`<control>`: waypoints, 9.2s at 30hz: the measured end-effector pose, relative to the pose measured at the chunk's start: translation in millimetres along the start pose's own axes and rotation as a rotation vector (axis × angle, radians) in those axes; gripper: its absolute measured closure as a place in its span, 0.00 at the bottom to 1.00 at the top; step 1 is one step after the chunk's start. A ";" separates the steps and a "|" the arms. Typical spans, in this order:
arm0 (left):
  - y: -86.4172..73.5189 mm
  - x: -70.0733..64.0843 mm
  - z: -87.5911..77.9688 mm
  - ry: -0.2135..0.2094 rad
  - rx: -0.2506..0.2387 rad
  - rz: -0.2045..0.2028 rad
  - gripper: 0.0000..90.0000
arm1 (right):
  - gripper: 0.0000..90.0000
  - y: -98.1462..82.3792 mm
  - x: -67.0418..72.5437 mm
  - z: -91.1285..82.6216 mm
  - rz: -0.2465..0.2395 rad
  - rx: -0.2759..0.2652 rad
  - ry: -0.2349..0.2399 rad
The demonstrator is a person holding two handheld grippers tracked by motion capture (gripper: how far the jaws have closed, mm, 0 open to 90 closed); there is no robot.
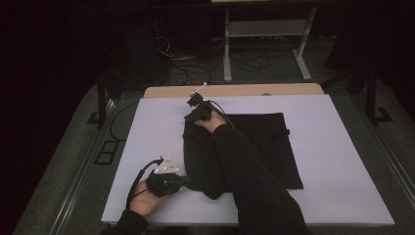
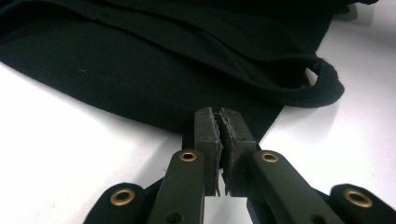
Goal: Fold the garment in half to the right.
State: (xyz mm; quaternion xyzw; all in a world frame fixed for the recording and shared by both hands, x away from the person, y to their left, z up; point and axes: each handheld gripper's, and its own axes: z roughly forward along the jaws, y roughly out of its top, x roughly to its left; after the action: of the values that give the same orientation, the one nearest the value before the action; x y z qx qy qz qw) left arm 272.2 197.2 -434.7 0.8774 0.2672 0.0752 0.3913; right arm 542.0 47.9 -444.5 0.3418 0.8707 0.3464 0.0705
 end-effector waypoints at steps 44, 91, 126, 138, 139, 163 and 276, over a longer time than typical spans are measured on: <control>20.2 -11.9 -7.3 0.010 -0.072 0.049 0.94 | 0.94 9.5 -2.5 -67.4 -0.051 -0.007 0.038; 114.0 -41.9 8.3 -0.045 -0.151 0.228 0.94 | 0.94 -19.3 -53.9 -166.3 0.010 -0.124 -0.064; 173.8 -74.7 63.0 -0.130 -0.166 0.308 0.94 | 0.94 -72.6 -105.1 -223.2 0.120 -0.184 -0.120; 184.6 -86.7 84.2 -0.167 -0.166 0.313 0.94 | 0.94 -90.4 -118.4 -232.8 0.156 -0.197 -0.130; 185.0 -87.5 86.2 -0.170 -0.164 0.316 0.94 | 0.94 -91.7 -119.3 -233.1 0.158 -0.198 -0.129; 187.0 -110.6 131.9 -0.255 -0.120 0.317 0.94 | 0.94 -135.5 -146.5 -234.9 0.287 -0.228 -0.106; 170.2 -58.1 98.6 -0.107 -0.187 0.066 0.00 | 0.00 -224.9 -103.9 -317.0 0.243 -0.292 -0.124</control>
State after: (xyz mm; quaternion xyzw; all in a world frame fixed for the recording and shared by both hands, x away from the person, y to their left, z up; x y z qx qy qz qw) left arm 326.4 9.0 -373.8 0.8481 0.2087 0.0655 0.4826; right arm 383.7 -313.3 -365.1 0.4513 0.7574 0.4535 0.1304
